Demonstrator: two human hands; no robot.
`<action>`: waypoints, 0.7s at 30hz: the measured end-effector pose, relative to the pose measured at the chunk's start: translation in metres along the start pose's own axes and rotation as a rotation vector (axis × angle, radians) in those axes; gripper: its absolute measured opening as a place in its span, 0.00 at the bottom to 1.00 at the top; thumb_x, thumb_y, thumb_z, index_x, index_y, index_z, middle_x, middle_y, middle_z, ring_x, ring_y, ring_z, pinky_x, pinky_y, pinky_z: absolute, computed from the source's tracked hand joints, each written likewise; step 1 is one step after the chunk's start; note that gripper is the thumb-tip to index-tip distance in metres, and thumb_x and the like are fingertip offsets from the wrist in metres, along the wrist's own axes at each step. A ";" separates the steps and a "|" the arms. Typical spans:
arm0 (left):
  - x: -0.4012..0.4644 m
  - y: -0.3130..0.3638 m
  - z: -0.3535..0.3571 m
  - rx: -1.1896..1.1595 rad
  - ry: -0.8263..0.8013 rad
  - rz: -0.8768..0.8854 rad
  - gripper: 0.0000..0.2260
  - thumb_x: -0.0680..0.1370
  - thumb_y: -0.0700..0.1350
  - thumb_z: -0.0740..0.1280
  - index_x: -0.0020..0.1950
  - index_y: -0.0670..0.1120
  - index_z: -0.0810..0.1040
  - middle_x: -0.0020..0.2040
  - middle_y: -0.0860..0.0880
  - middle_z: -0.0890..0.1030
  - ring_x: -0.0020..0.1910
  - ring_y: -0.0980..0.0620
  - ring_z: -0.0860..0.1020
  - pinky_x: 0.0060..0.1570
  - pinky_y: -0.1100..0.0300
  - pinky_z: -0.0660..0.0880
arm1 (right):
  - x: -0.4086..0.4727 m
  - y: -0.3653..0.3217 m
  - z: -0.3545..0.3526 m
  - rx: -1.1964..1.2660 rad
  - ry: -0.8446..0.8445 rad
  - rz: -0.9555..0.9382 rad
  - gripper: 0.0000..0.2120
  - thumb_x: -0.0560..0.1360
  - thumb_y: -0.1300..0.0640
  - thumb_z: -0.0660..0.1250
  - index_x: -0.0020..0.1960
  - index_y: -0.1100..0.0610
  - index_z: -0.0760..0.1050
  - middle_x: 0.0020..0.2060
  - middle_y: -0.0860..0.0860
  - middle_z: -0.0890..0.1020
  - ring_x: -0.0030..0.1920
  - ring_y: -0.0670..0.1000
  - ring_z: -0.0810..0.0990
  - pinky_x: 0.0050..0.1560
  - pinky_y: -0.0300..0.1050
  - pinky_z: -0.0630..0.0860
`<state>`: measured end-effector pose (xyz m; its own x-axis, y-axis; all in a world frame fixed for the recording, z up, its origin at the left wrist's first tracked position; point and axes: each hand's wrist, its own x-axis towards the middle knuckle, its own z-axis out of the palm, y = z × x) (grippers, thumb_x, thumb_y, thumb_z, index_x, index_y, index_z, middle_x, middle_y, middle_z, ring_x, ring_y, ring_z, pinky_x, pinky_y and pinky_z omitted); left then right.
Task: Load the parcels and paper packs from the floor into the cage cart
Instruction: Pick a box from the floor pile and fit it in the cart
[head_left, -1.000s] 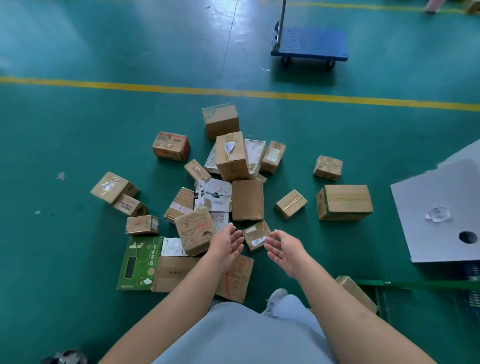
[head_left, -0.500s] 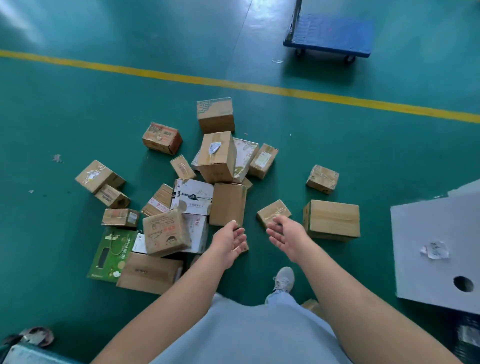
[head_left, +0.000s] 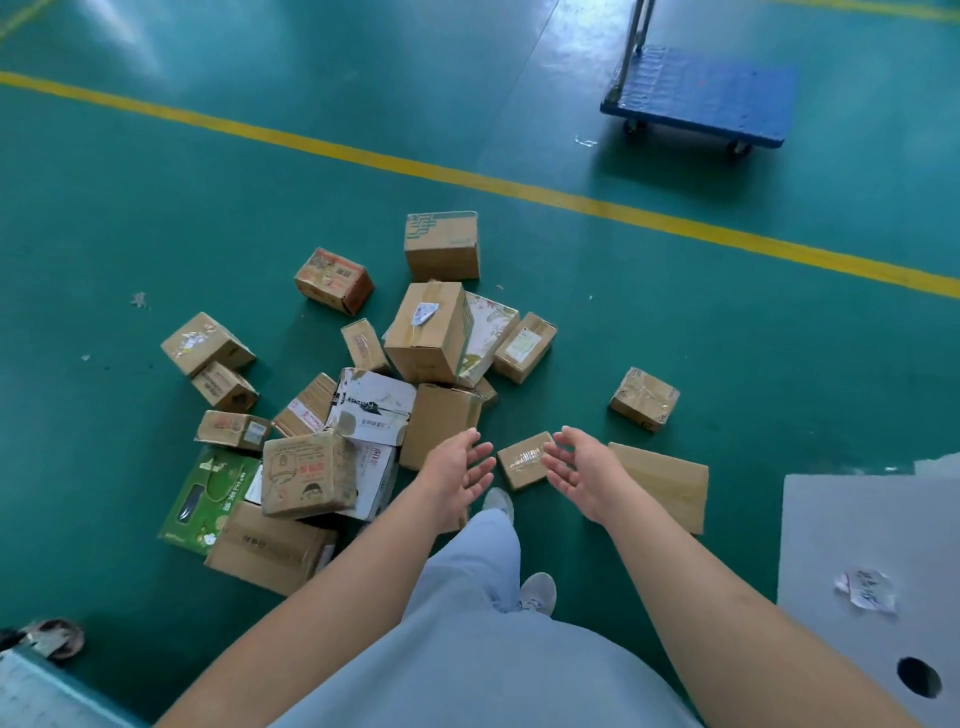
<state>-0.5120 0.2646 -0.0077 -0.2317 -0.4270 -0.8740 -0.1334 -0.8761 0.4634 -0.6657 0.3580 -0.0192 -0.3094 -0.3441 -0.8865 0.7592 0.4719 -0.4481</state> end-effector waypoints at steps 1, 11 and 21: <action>0.005 0.001 0.002 -0.006 0.014 0.000 0.15 0.85 0.49 0.63 0.70 0.45 0.75 0.59 0.46 0.82 0.57 0.47 0.81 0.55 0.53 0.78 | 0.003 -0.007 0.002 -0.013 -0.004 -0.001 0.11 0.84 0.51 0.63 0.56 0.58 0.78 0.51 0.54 0.85 0.53 0.52 0.83 0.54 0.47 0.79; 0.081 0.073 0.017 -0.234 0.112 -0.012 0.10 0.85 0.48 0.63 0.62 0.44 0.77 0.58 0.45 0.82 0.59 0.46 0.80 0.64 0.50 0.77 | 0.071 -0.100 0.060 -0.213 -0.035 0.022 0.10 0.84 0.52 0.64 0.56 0.58 0.78 0.52 0.55 0.84 0.53 0.53 0.83 0.54 0.48 0.80; 0.173 0.182 0.037 -0.306 0.185 -0.111 0.07 0.85 0.47 0.62 0.56 0.44 0.78 0.54 0.46 0.82 0.56 0.47 0.80 0.63 0.51 0.76 | 0.159 -0.204 0.140 -0.355 -0.015 0.100 0.10 0.84 0.52 0.64 0.58 0.59 0.78 0.52 0.54 0.84 0.51 0.52 0.83 0.49 0.45 0.80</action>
<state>-0.6119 0.0397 -0.0694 -0.0499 -0.3343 -0.9411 0.1525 -0.9338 0.3237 -0.7899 0.0932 -0.0523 -0.2332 -0.2927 -0.9273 0.5383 0.7553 -0.3738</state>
